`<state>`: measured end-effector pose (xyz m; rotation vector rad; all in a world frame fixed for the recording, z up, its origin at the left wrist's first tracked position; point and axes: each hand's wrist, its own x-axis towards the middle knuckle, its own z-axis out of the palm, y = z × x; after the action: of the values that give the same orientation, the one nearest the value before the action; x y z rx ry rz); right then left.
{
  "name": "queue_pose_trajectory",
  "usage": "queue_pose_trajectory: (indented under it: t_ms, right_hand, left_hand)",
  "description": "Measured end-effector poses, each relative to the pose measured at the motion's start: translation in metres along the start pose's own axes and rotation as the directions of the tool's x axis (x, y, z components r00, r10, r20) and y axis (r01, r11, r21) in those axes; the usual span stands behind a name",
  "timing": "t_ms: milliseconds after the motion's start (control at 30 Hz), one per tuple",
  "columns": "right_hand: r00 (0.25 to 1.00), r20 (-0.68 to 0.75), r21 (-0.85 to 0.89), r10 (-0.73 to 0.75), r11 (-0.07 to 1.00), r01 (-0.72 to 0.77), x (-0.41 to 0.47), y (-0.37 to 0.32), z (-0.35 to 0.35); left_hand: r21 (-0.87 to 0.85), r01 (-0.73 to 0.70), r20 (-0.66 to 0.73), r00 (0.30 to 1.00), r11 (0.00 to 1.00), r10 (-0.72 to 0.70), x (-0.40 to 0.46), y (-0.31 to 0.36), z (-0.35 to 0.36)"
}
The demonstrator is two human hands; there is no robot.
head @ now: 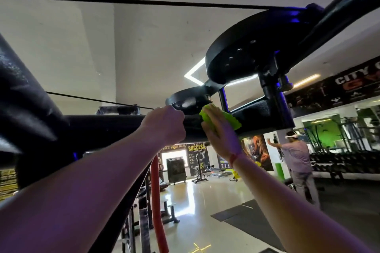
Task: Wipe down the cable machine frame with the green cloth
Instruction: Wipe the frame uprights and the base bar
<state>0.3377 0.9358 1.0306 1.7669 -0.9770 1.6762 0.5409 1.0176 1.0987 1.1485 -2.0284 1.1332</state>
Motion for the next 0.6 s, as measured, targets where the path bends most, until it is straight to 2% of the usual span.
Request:
queue_pose_trajectory:
  t_ms: [67,133,200,300,367,400,500,533,600]
  right_hand:
    - [0.995,-0.033,-0.054,0.092,0.994,-0.094,0.003,0.014,-0.005]
    - [0.974,-0.156,-0.043,0.164,0.984,-0.173,0.011,0.003,0.004]
    - [0.959,-0.241,-0.007,0.148,0.988,-0.154,0.015,-0.021,0.017]
    - [0.997,-0.08,0.098,-0.004,0.995,0.011,0.004,-0.042,0.012]
    - [0.997,0.009,0.015,-0.079,0.997,0.079,0.008,-0.027,-0.001]
    - [0.999,-0.002,-0.039,-0.047,0.998,0.047,0.012,-0.015,-0.004]
    - [0.967,-0.156,-0.118,0.204,0.968,-0.223,0.016,-0.011,0.002]
    - [0.962,-0.173,-0.127,0.211,0.964,-0.234,0.016,-0.023,0.009]
    - [0.994,-0.091,-0.117,0.054,0.991,-0.064,0.01,-0.05,0.021]
  left_hand:
    - [-0.005,-0.01,0.009,1.0,1.0,0.01,-0.003,-0.004,-0.002]
    - [-0.004,-0.007,0.006,1.0,1.0,0.007,-0.006,-0.004,-0.003]
    - [0.024,0.003,-0.006,1.0,1.0,-0.003,-0.009,-0.004,-0.005]
    - [0.052,0.02,0.001,1.0,0.998,-0.02,-0.016,-0.002,-0.01]
    - [0.058,0.026,0.008,1.0,0.998,-0.026,-0.019,-0.004,-0.011]
    - [0.053,0.028,0.011,1.0,0.998,-0.029,-0.02,-0.006,-0.012]
    - [0.048,0.033,0.037,0.999,0.998,-0.035,-0.025,-0.014,-0.015]
    - [0.047,0.036,0.053,0.998,0.998,-0.038,-0.027,-0.017,-0.016]
    - [0.031,0.049,0.066,0.997,0.998,-0.051,-0.032,-0.022,-0.018]
